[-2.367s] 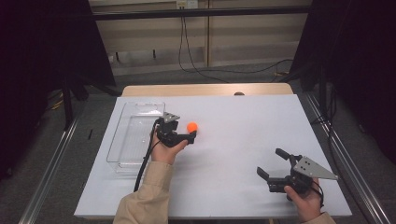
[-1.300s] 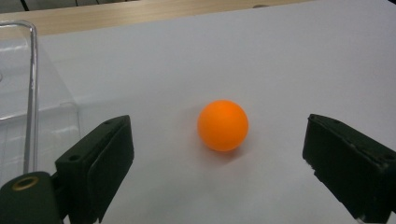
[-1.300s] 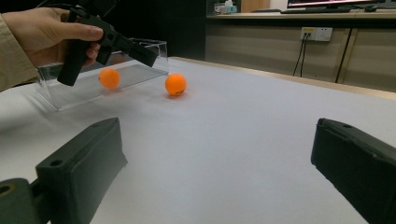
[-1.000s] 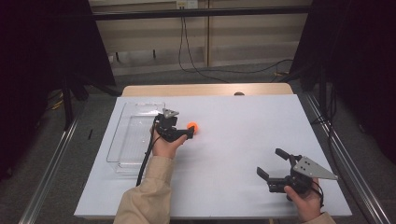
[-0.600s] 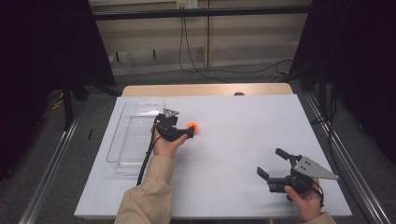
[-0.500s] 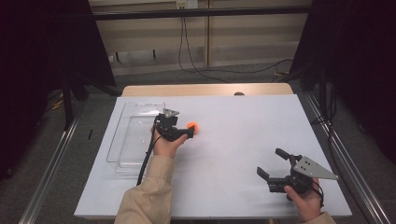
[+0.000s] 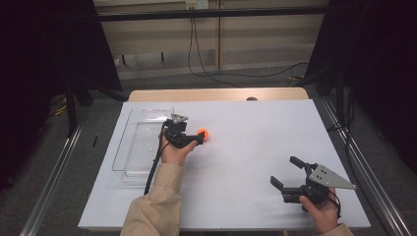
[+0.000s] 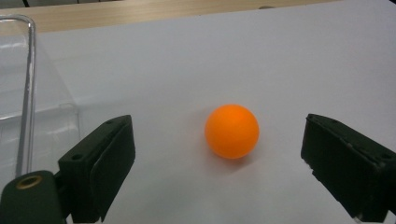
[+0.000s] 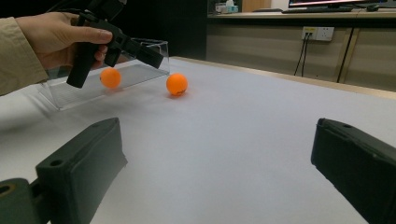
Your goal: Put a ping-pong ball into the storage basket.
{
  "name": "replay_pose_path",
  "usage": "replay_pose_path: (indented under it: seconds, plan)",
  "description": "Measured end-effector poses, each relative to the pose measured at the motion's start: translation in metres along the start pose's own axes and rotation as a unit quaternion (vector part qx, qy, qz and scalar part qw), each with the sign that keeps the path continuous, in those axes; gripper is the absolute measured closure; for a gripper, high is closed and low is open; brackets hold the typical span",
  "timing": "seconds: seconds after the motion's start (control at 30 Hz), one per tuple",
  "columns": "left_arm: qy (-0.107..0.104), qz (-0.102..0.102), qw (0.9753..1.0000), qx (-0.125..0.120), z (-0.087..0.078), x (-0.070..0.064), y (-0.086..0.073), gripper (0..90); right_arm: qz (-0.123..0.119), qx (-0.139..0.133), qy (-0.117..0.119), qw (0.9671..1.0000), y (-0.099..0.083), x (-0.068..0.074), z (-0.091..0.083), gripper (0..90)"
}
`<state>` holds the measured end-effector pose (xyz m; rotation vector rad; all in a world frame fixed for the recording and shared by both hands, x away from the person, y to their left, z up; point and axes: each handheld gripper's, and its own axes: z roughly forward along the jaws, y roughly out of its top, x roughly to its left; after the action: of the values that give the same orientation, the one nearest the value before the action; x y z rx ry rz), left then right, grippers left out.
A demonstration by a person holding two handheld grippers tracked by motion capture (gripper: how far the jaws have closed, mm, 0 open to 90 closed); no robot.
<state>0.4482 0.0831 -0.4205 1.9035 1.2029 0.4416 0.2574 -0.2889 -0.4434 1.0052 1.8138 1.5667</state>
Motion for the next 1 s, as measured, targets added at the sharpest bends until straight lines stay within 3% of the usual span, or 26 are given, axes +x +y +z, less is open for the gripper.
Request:
replay_pose_path:
  seconds: [1.0]
  plan:
    - [0.010, 0.006, 0.9999, 0.004, 0.017, -0.003, 0.004, 7.9, 0.002, 0.000, 0.002, 1.0000, 0.000, 0.000, 0.000, 2.0]
